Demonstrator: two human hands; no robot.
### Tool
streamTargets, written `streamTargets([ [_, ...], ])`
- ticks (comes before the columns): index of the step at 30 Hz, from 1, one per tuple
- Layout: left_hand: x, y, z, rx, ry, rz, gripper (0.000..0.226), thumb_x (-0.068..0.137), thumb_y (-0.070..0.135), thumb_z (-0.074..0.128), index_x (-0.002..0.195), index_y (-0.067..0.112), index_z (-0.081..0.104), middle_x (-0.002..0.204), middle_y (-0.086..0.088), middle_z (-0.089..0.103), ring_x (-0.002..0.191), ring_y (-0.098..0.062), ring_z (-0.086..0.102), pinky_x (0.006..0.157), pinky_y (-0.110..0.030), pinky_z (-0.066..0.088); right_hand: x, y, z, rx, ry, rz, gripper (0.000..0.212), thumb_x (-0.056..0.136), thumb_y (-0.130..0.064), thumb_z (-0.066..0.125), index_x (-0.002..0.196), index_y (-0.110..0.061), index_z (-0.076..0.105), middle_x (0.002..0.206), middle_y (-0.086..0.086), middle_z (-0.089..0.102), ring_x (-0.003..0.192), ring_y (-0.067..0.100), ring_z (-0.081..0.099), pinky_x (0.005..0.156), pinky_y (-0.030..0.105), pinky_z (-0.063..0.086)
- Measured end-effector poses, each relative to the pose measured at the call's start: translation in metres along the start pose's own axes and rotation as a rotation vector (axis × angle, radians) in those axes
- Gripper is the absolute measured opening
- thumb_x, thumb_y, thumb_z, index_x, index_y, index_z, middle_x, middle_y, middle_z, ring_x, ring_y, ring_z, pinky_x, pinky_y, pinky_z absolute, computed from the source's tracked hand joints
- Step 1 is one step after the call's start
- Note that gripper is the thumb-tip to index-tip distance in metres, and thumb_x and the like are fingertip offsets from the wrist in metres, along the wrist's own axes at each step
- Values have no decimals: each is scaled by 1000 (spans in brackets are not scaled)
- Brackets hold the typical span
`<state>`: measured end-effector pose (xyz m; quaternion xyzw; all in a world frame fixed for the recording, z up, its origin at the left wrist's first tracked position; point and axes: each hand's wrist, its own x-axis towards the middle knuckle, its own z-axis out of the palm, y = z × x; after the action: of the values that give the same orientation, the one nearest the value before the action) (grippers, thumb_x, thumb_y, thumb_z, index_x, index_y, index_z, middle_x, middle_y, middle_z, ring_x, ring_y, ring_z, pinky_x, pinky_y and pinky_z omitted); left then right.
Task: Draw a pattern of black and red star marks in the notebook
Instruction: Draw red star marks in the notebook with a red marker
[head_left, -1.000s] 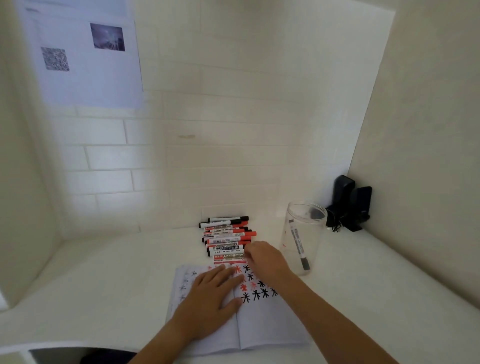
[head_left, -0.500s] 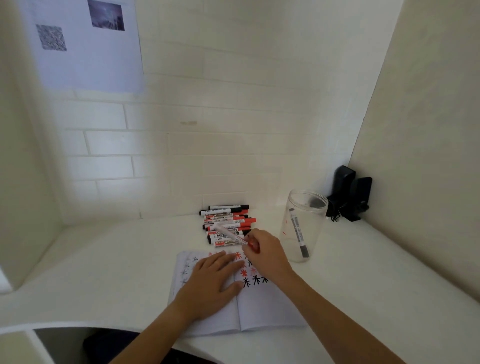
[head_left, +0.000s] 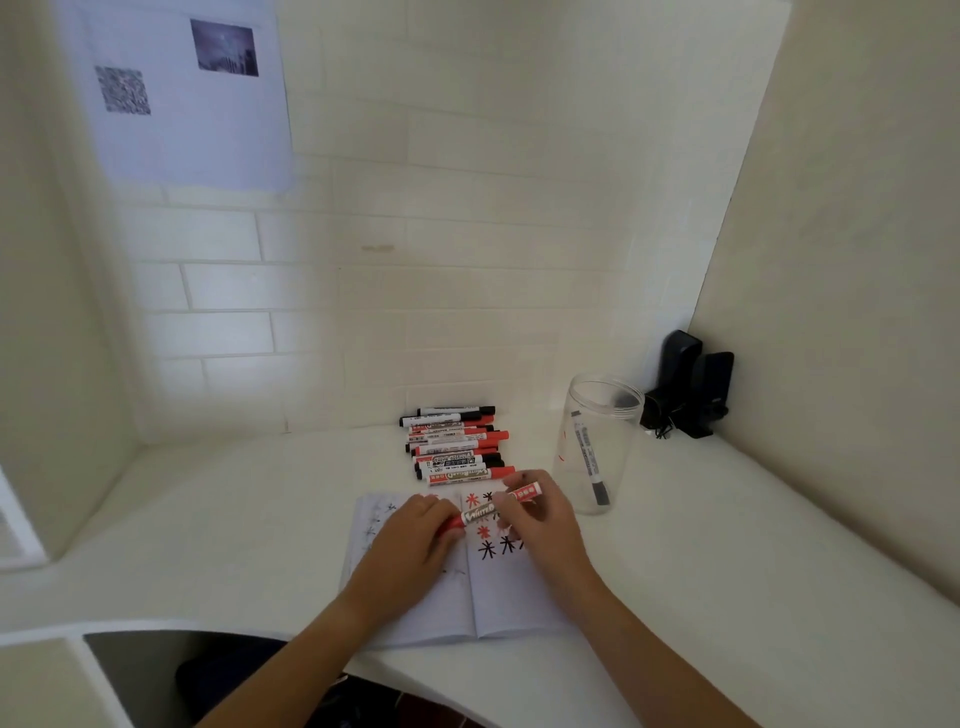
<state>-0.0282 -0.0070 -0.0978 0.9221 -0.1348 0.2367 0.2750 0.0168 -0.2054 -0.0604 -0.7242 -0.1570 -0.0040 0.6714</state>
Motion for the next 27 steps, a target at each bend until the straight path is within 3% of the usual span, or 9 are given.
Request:
streamTargets([
  [4, 0, 0, 1, 53, -3, -2, 48, 103, 59, 19, 98, 28, 55, 91, 16, 50, 84, -5, 45, 77, -27, 43, 3, 2, -19, -282, -72, -174, 5, 93, -14, 73, 90, -16, 70, 86, -1, 73, 80, 15, 70, 74, 27, 59],
  [6, -1, -2, 3, 72, -24, -2, 44, 106, 56, 20, 98, 29, 54, 91, 15, 51, 83, -5, 45, 77, -29, 44, 3, 8, -23, -559, -129, -336, 5, 94, -22, 70, 96, -18, 69, 91, -6, 71, 85, 11, 67, 79, 26, 56],
  [10, -2, -1, 5, 77, -65, 36, 39, 107, 53, 22, 101, 30, 53, 93, 13, 56, 84, -6, 49, 78, -30, 45, 2, 24, -20, -1083, -154, -722, 29, 96, -44, 53, 112, -24, 67, 104, -7, 70, 93, 15, 63, 81, 31, 49],
  [13, -3, 3, 4, 64, -70, 95, 37, 108, 49, 26, 100, 27, 54, 91, 12, 58, 80, -4, 49, 73, -28, 44, -2, 32, -7, -1162, -134, -854, 28, 97, -39, 50, 111, -22, 68, 96, -5, 69, 81, 14, 65, 69, 27, 53],
  [16, -3, 4, 2, 56, -68, 122, 36, 107, 47, 30, 97, 25, 56, 89, 10, 59, 78, -4, 48, 70, -27, 43, -6, 36, -1, -1216, -59, -914, 31, 98, -37, 46, 105, -22, 71, 80, -7, 65, 59, 10, 60, 48, 20, 43],
  [23, -1, 5, 3, 172, -86, 175, 25, 106, 36, 39, 90, 24, 55, 82, 8, 57, 73, -9, 47, 69, -29, 42, -12, 45, -5, -1218, -3, -932, 38, 107, -46, 38, 104, -27, 70, 69, -9, 64, 49, 10, 55, 40, 21, 38],
  [25, -1, 5, 2, 182, -81, 186, 20, 104, 30, 44, 89, 23, 56, 81, 7, 57, 73, -9, 47, 69, -30, 42, -15, 44, -4, -1217, -3, -927, 42, 110, -48, 29, 107, -27, 65, 66, -8, 62, 46, 11, 54, 38, 23, 39],
  [27, -2, 2, 1, 179, -54, 166, 18, 102, 28, 43, 91, 24, 57, 84, 9, 58, 76, -9, 48, 71, -31, 43, -17, 41, -7, -1205, 37, -895, 38, 110, -50, 32, 113, -30, 63, 61, -6, 60, 42, 13, 53, 35, 25, 41],
])
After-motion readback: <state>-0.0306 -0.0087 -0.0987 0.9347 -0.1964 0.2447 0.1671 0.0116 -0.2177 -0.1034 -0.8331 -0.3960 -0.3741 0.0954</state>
